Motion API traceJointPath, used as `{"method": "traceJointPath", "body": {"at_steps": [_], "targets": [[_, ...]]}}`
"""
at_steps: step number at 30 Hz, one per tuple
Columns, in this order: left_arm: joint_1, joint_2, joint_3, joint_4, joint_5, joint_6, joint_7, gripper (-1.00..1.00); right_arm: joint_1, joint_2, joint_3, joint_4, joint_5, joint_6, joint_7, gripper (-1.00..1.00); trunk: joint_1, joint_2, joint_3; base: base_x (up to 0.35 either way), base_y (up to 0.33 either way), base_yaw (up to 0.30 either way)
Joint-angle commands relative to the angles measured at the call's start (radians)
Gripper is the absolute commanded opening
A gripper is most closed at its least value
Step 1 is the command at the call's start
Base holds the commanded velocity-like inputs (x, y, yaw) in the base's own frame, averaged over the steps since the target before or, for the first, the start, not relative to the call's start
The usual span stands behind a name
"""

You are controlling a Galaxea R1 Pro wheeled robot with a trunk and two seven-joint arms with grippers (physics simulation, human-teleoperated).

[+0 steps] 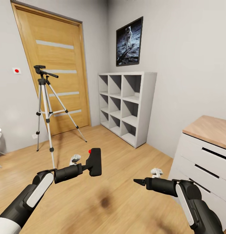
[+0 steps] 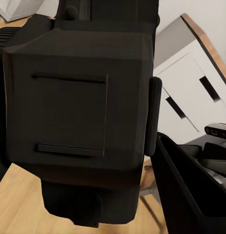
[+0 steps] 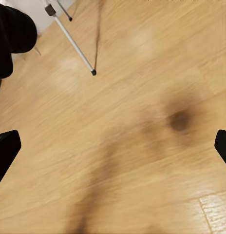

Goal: Attach the digital camera to the camera tripod in the bedroom.

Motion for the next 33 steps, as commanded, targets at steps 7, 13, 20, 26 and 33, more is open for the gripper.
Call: {"method": "traceJointPath", "body": {"at_steps": [7,13,20,26,33], "targets": [[-0.001,0.001,-0.001,0.001,0.005,0.004,-0.002,-1.0,-0.001,0.0,-0.001,0.0,-0.008,0.007,-0.003,1.0,-0.027,0.049,0.021,0.0,0.0,0.0],[-0.001,0.001,-0.001,0.0,0.005,0.004,-0.002,-1.0,-0.001,0.0,-0.001,0.0,-0.008,0.009,-0.004,1.0,-0.05,0.091,0.04,0.0,0.0,0.0],[-0.001,0.001,-0.001,0.0,0.005,0.004,-0.002,-1.0,-0.001,0.0,-0.001,0.001,-0.008,0.009,-0.004,1.0,-0.077,0.14,0.062,0.0,0.0,0.0],[-0.001,0.0,-0.002,-0.001,0.005,0.004,-0.001,-1.0,-0.001,0.001,0.001,0.001,-0.008,0.007,-0.004,1.0,-0.1,0.182,0.081,0.0,0.0,0.0],[-0.001,0.0,-0.002,-0.001,0.005,0.004,-0.001,-1.0,-0.001,0.001,0.001,0.001,-0.008,0.007,-0.005,1.0,-0.127,0.231,0.102,0.0,0.0,0.0]]}}
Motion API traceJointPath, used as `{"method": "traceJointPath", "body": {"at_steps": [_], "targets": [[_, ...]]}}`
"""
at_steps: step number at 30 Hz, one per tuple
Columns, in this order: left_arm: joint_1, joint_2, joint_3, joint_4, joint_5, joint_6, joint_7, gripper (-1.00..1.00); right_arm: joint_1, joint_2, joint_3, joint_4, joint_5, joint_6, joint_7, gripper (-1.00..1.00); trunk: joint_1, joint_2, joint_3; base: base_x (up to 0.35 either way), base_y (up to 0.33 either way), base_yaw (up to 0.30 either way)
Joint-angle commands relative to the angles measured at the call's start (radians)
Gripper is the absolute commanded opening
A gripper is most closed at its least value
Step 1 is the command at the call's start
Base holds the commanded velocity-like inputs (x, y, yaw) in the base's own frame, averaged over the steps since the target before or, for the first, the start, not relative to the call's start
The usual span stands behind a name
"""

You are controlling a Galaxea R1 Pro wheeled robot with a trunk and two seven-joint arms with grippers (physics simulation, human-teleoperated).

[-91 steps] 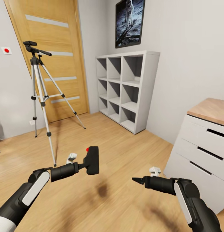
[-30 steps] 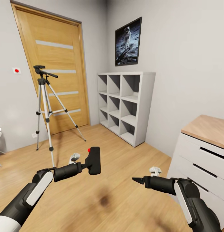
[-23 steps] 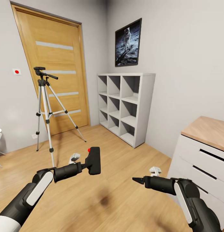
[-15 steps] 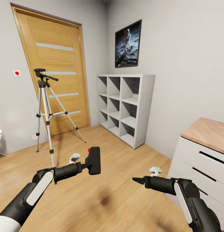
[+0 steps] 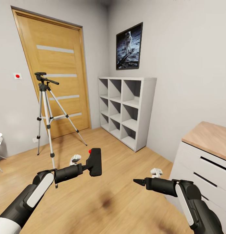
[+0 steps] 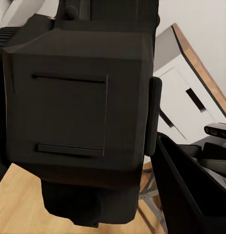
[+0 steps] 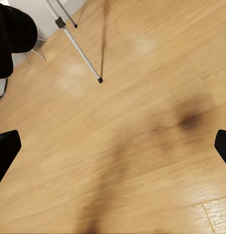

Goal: Attach the digital camera to the camera tripod in the bedroom.

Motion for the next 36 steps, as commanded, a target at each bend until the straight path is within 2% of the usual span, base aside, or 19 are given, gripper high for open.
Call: {"method": "traceJointPath", "body": {"at_steps": [1,36], "targets": [[-0.001,0.001,-0.001,0.0,0.004,0.004,-0.001,-1.0,-0.001,0.0,-0.001,0.0,-0.008,0.008,-0.003,1.0,-0.004,0.007,0.002,0.0,0.0,0.0],[-0.001,0.001,-0.001,0.002,0.004,0.004,-0.001,-1.0,-0.001,-0.002,-0.001,-0.001,-0.008,0.006,-0.003,1.0,-0.138,0.252,0.112,0.0,0.0,0.0]]}}
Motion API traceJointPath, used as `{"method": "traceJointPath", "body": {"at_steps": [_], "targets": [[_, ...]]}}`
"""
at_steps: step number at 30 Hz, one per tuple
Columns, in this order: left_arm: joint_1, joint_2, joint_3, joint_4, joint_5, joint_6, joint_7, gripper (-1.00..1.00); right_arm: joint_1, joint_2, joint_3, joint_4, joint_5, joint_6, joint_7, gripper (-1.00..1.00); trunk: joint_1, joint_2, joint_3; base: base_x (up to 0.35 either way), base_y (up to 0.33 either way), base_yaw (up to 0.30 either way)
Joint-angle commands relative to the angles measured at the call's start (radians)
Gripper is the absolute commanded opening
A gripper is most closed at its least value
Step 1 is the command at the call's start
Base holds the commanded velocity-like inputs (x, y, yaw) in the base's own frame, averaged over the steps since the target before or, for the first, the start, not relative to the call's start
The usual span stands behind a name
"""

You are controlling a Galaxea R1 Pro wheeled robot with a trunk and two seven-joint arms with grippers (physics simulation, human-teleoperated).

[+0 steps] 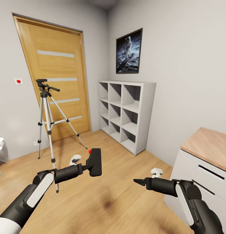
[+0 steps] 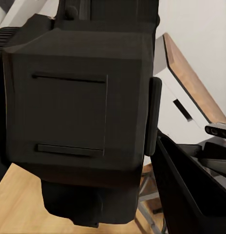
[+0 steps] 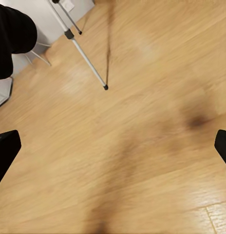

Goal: Attach the digital camera to the camera tripod in the bedroom.

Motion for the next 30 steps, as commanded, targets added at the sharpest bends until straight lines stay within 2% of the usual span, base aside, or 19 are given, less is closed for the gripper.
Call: {"method": "traceJointPath", "body": {"at_steps": [1,30], "targets": [[-0.001,0.001,-0.001,0.0,0.005,0.004,-0.001,-1.0,-0.001,0.0,-0.001,0.0,-0.008,0.008,-0.003,1.0,-0.004,0.007,0.002,0.0,0.0,0.0],[-0.001,0.0,-0.001,0.01,0.003,0.004,0.0,-1.0,-0.001,0.002,0.001,0.0,-0.003,0.008,-0.003,1.0,-0.115,0.21,0.093,0.0,0.0,0.0]]}}
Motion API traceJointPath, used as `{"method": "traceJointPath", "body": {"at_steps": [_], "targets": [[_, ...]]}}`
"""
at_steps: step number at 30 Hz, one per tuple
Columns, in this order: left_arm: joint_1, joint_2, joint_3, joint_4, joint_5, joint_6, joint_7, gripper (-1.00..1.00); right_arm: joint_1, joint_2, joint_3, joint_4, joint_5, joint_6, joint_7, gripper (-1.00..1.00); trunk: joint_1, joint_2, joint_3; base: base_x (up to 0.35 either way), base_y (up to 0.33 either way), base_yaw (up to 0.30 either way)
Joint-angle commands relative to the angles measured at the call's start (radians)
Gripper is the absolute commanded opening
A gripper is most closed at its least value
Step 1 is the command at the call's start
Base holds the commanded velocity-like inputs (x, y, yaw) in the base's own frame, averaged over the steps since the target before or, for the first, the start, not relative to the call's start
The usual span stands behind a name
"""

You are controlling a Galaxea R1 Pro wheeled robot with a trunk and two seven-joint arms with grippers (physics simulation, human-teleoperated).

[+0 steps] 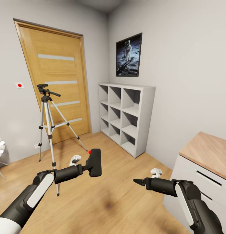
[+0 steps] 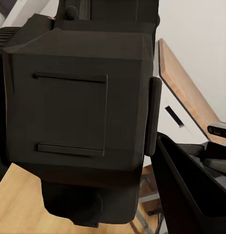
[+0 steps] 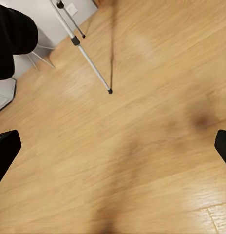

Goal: Attach the digital camera to the camera tripod in the bedroom.

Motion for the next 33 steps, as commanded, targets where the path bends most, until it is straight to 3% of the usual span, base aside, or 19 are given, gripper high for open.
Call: {"method": "traceJointPath", "body": {"at_steps": [1,33], "targets": [[-0.001,0.001,-0.001,0.0,0.005,0.004,-0.002,-1.0,-0.001,0.0,-0.001,0.0,-0.008,0.008,-0.003,1.0,-0.004,0.007,0.002,0.0,0.0,0.0],[-0.001,0.001,0.002,0.025,0.011,0.004,0.002,-1.0,-0.001,-0.002,-0.002,0.01,-0.006,0.007,-0.007,1.0,-0.127,0.231,0.102,0.0,0.0,0.0]]}}
